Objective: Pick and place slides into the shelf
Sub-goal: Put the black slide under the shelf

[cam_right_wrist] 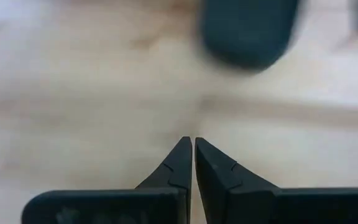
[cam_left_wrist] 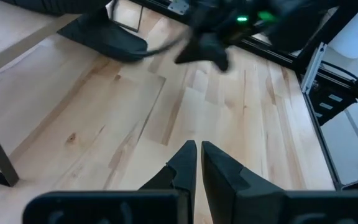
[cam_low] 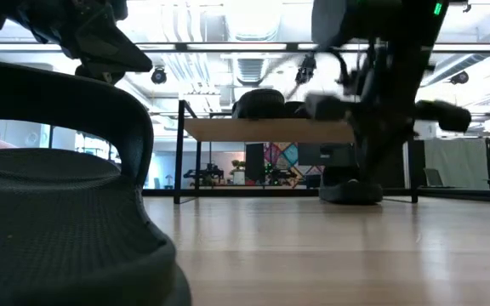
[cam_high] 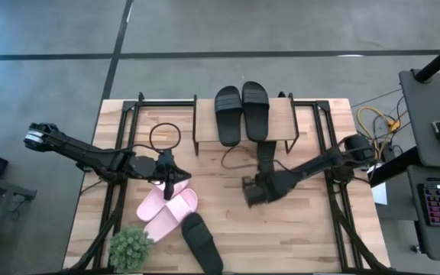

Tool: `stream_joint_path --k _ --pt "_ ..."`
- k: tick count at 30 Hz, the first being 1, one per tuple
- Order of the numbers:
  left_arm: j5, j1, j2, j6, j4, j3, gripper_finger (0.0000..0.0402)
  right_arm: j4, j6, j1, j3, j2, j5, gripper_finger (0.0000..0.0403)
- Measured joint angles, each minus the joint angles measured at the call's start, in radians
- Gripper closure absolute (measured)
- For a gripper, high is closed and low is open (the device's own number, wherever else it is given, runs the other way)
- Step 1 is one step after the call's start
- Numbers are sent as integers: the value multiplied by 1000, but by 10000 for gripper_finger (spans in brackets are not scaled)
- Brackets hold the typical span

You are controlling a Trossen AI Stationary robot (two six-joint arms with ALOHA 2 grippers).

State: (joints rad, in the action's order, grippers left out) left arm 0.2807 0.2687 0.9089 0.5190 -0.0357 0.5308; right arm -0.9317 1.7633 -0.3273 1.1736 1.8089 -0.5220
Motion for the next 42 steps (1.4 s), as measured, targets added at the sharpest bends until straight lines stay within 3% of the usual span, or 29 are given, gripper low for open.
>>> stream_joint_path --k 2,5,9,14,18,23,27,32,37,42 --pt "-12 0 0 0 0 0 391 74 -83 -50 45 -3 47 390" --pt "-46 0 4 0 -9 0 391 320 -247 -117 95 -3 159 390" --pt "-181 0 11 0 -29 -16 391 502 -246 -165 160 33 181 390" --pt "-325 11 28 2 -35 -47 391 490 -314 -182 284 116 184 390" --pt "-379 49 28 -1 -57 -49 391 446 -568 -196 443 210 253 378" --pt "-381 111 19 0 -65 -49 391 163 -863 -200 721 361 321 320" --pt "-380 153 18 24 -66 -49 391 -37 -1081 -203 943 480 300 264" --pt "-366 195 19 53 -89 -49 391 -150 -1267 -222 1169 615 240 211" --pt "-329 225 17 60 -88 -49 392 -91 -1376 -242 1151 639 217 182" --pt "-324 230 20 78 -87 -49 392 -67 -1438 -255 1148 641 109 170"
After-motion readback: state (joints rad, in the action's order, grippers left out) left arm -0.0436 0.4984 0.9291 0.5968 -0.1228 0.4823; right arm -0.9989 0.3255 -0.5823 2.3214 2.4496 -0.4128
